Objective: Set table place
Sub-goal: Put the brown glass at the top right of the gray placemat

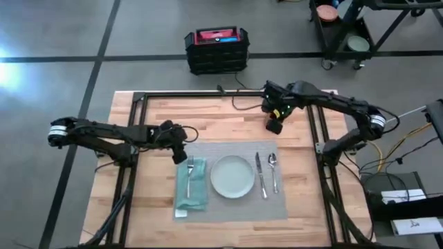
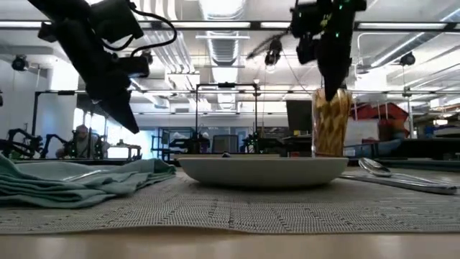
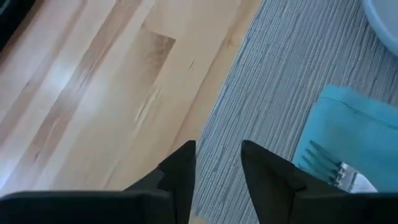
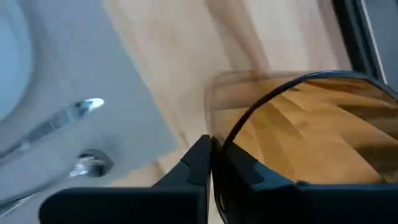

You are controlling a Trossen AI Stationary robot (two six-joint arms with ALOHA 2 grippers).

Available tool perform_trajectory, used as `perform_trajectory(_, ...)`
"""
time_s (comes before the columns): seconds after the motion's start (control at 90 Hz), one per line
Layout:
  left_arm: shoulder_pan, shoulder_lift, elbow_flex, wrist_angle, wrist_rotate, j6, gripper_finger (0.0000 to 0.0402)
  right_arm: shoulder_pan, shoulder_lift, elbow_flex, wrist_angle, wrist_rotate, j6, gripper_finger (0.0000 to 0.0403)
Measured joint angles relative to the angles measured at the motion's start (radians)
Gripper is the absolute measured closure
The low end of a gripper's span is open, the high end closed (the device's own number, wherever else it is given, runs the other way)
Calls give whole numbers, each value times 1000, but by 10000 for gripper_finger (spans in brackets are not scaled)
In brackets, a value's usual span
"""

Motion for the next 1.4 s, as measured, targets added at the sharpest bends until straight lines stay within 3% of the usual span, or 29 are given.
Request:
perform_trajectory(0.267,0,0,0,46,0,0,284,124,36,-3,3,10,117,401)
perform_trajectory(0.944,0,-1,0,45,1,-4,287,114,104,18,0,12,141,395)
perform_trajectory(1.211,0,-1,0,44,1,-4,287,116,45,130,-33,10,140,325)
perform_trajectory(1.4,0,-1,0,45,1,-4,287,115,36,131,-22,11,137,269)
